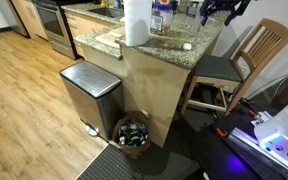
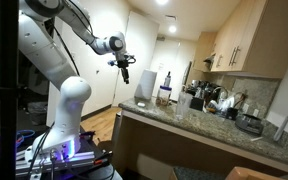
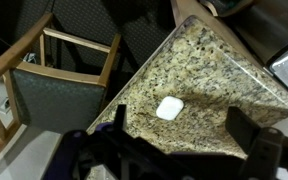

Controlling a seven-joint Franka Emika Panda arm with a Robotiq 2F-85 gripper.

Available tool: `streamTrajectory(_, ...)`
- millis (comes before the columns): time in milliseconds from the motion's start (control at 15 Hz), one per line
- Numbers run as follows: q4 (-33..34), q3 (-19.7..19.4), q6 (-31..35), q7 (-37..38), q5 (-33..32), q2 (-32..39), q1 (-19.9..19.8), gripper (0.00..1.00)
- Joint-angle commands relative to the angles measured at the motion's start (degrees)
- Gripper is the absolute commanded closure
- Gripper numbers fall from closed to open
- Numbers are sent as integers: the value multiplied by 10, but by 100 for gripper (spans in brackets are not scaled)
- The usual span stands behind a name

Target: Put the white thing on the counter into the cup

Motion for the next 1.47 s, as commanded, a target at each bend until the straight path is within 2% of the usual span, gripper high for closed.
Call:
streamTrajectory(0,1,-2,2,25,-4,2,5,0)
streamTrajectory(200,2,-5,3,45,10,3,11,0)
streamTrajectory(467,-5,6,67,162,69,9,7,0)
streamTrajectory(667,-14,30,120,264,51,1,-19,0)
streamTrajectory(800,-8,51,103,345,31,-2,-37,0)
streamTrajectory(933,-3,58,88,423,32,3,-37,0)
streamTrajectory(1000,-5,46,104,434,48,8,-18,0)
streamTrajectory(1067,-2,37,95,410,26,7,-10,0)
streamTrajectory(1200,-2,37,95,434,28,7,-7,0)
streamTrajectory(1267,7,37,63,432,25,8,-8,0)
streamTrajectory(1333,2,46,71,461,24,3,-16,0)
streamTrajectory(1400,-3,43,91,504,63,8,-6,0)
